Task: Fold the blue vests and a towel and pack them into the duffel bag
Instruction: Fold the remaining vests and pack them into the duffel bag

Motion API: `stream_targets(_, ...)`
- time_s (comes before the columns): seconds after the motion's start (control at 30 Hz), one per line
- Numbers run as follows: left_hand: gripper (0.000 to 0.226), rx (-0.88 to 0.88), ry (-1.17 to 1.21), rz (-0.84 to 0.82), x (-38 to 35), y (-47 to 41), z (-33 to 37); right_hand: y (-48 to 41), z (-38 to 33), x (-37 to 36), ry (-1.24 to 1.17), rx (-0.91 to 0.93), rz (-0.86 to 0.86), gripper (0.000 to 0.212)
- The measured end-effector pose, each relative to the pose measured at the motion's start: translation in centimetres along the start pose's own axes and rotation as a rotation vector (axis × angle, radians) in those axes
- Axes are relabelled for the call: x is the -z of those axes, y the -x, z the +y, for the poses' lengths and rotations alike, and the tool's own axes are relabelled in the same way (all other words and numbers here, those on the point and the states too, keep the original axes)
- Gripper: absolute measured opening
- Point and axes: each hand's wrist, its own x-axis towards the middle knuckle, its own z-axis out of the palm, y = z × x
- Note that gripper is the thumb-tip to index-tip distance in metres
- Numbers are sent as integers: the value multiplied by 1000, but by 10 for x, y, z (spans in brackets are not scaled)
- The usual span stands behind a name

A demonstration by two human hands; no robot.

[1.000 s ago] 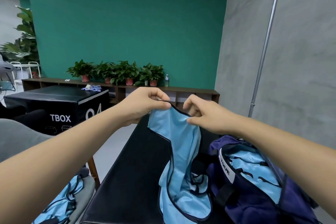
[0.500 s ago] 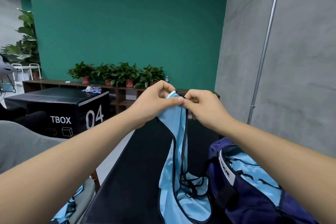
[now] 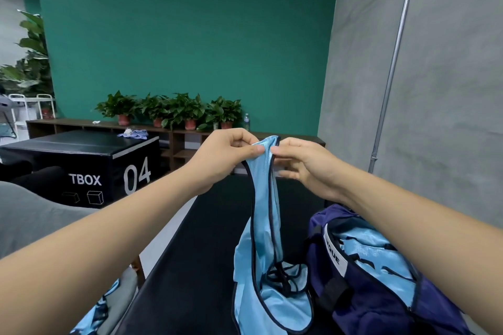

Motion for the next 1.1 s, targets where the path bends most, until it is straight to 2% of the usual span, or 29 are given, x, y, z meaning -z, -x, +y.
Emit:
stream_targets(0.03,18,-11,4,-7,-1,0,1,2,1,-1,-57,-20,-26,4)
stream_targets(0.17,18,-36,26,-43,0,1,4,3,4,-4,-144,-43,19,31)
stream_targets(0.33,17,-44,50,-71,-1,2,3,0,8,-4,-105,-68,34,16)
stream_targets(0.47,16,-49,42,-74,-2,2,3,4,9,-6,-160,-83,-49,22)
stream_targets(0.53,16,-50,37,-63,-2,2,2,5,10,-7,-194,-41,-14,12)
stream_targets(0.6,15,-48,29,-45,-2,2,0,5,9,-7,-207,8,59,11)
stream_targets(0.67,15,-36,25,-32,-3,3,-3,6,6,-6,-192,28,99,16)
stream_targets(0.8,16,-18,35,-17,-4,6,-5,8,8,-8,-58,17,49,14)
stream_targets(0.9,16,-34,37,-18,-7,6,-4,9,18,-12,-18,15,18,33)
stream_targets(1.1,19,46,36,30,-18,19,-19,2,22,-6,1,24,118,23)
